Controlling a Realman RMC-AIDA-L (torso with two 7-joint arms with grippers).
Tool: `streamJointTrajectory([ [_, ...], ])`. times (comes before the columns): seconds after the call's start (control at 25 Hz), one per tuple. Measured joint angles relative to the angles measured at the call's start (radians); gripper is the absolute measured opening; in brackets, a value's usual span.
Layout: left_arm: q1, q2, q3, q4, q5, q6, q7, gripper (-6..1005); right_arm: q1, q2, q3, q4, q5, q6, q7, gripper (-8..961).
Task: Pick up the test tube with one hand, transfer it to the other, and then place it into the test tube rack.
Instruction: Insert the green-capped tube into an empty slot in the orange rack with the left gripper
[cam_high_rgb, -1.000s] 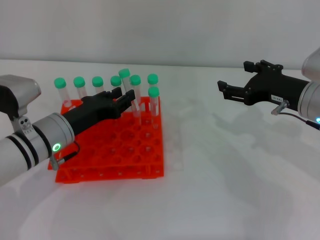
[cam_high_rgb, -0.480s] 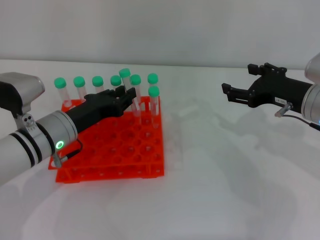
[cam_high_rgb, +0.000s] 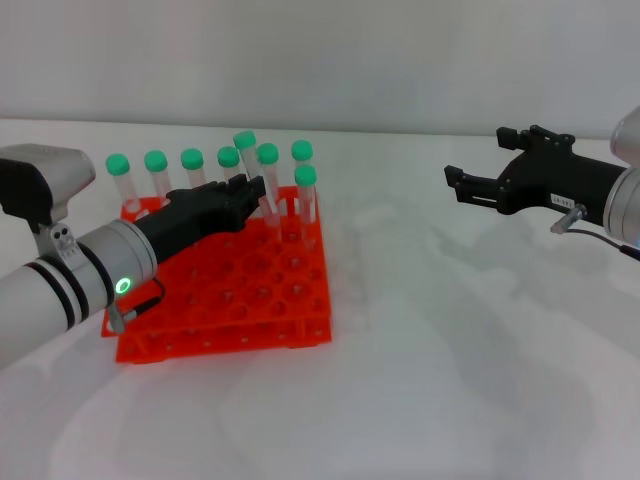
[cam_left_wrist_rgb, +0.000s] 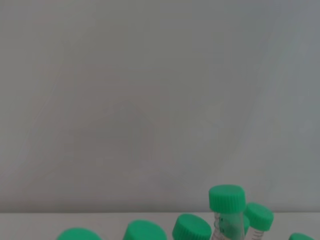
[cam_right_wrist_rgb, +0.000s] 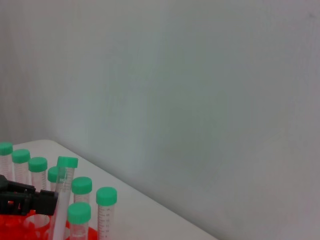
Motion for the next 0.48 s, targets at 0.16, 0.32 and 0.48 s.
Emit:
streamJointTrajectory([
  [0.16,-0.004,0.0,0.007,0.0,0.001,-0.001,0.006,247,0.0,-0.001,0.006,0.0,-0.001,0.0,0.0,858],
  [0.32,-0.006,0.002,0.035,0.0,0.001,-0.003,0.014,233,0.0,-0.001,0.008,0.001,-0.002,0.0,0.0,858],
  [0.48,-0.006,0.001,0.074,0.0,0.001,-0.004,0.043,219,0.0,-0.002,0.008,0.003,-0.004,0.0,0.0,858],
])
